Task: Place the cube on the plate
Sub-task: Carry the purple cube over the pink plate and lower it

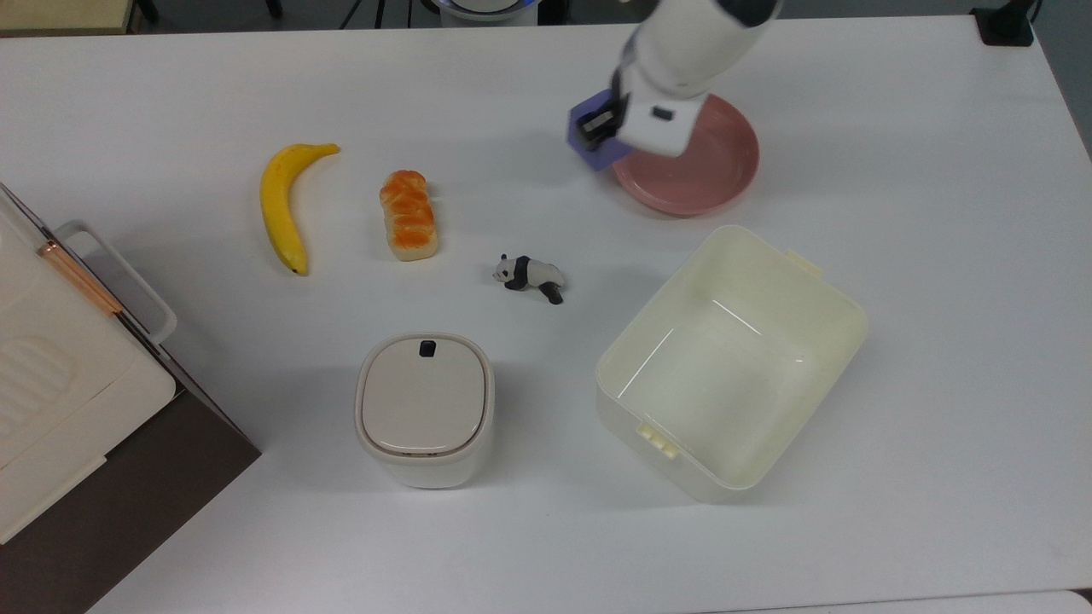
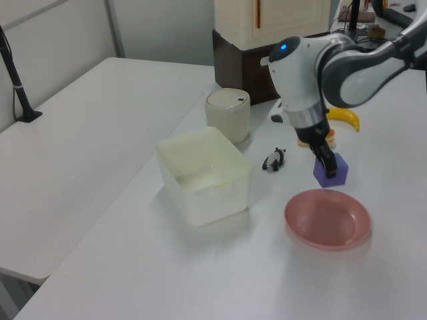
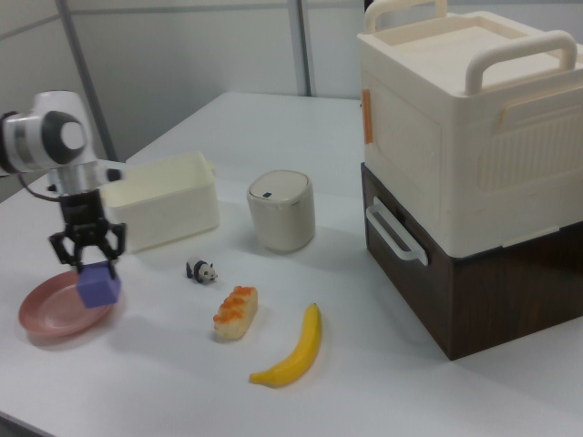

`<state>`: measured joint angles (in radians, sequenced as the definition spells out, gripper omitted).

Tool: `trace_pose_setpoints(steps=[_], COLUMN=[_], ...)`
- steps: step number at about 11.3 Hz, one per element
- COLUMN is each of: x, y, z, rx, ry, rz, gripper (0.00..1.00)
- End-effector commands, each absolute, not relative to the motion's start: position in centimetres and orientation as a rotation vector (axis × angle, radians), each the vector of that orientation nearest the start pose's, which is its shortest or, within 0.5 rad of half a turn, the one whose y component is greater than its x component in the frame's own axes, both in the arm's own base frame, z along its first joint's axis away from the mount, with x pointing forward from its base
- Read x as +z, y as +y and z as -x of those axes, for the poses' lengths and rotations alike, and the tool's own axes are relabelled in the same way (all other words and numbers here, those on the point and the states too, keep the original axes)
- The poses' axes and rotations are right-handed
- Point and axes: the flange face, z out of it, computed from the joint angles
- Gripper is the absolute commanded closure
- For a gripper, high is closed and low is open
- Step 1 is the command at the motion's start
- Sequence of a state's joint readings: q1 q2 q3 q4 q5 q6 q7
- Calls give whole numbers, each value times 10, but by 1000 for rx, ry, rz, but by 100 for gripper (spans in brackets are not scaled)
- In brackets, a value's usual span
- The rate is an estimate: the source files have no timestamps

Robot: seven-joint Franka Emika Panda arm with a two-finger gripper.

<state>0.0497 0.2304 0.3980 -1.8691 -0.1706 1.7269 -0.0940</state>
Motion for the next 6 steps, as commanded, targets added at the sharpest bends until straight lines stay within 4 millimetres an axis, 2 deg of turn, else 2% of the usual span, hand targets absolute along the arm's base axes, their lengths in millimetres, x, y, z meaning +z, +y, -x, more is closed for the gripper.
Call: trace_pose_setpoints(steps=[1,2,3,4,6], x=[379,372,368,368,369], y=[283,300,306,308,308], z=[-502,-496,-496,-495,-496], rx=[419,406,392,376,372], ry=[-908,-903,-892,-837,-822], rz=[3119,3123,3124,3146,3154], gripper=[43,40,15,0,0])
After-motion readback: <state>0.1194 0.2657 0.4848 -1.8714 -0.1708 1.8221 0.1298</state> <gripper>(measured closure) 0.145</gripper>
